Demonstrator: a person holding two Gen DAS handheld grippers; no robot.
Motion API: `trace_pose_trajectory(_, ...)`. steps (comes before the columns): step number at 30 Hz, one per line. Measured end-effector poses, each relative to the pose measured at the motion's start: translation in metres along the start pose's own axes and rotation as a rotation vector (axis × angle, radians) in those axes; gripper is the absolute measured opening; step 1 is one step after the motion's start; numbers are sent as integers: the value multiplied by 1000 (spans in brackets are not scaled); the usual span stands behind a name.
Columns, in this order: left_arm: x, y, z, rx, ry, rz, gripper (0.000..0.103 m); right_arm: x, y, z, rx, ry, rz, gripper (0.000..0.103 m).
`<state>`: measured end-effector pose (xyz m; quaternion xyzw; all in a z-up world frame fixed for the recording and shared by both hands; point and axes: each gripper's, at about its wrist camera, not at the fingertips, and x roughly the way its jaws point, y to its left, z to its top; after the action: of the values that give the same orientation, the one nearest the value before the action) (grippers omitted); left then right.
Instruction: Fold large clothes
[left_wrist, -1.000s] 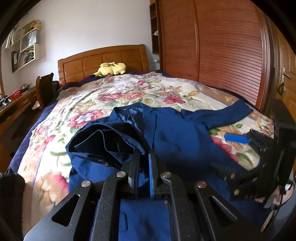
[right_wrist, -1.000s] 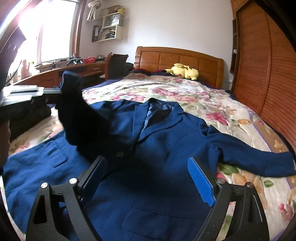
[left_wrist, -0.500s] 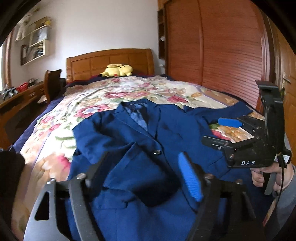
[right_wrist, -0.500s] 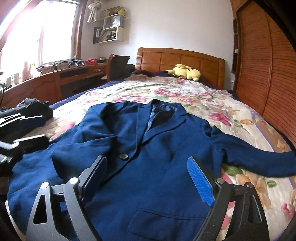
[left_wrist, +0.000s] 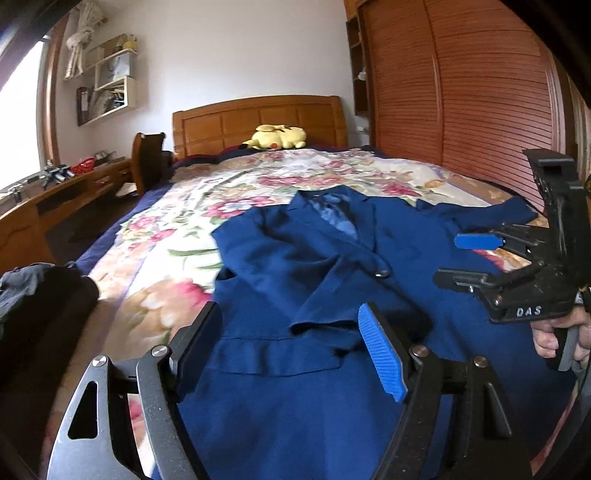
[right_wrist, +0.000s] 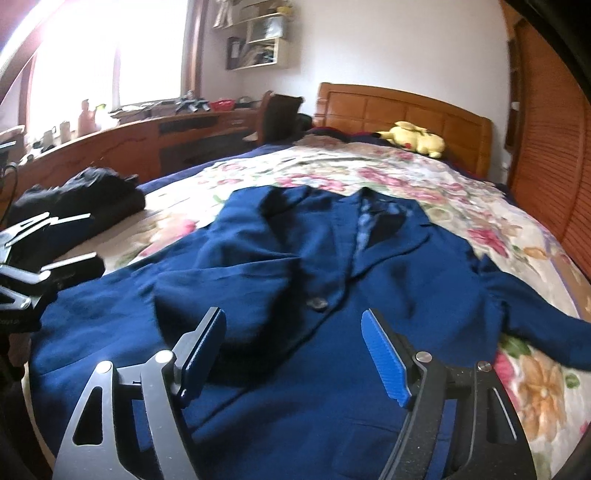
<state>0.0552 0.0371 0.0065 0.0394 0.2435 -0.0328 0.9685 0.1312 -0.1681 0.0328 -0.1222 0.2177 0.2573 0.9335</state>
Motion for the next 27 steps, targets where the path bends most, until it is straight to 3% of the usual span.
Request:
trace_pose_trajectory(11, 3, 31, -20, -45, 37, 6, 77, 34, 41, 11, -97, 48, 100, 75)
trace_pose_trajectory(22, 3, 39, -27, -66, 55, 1, 77, 69, 53, 11, -146, 145, 151, 75)
trace_pose_trajectory(24, 3, 38, -27, -64, 55, 4, 77, 75, 51, 10, -140, 162, 158, 71)
trace_pose_trajectory(27, 3, 38, -27, -55, 54, 9, 77, 79, 48, 11, -124, 173, 164, 51)
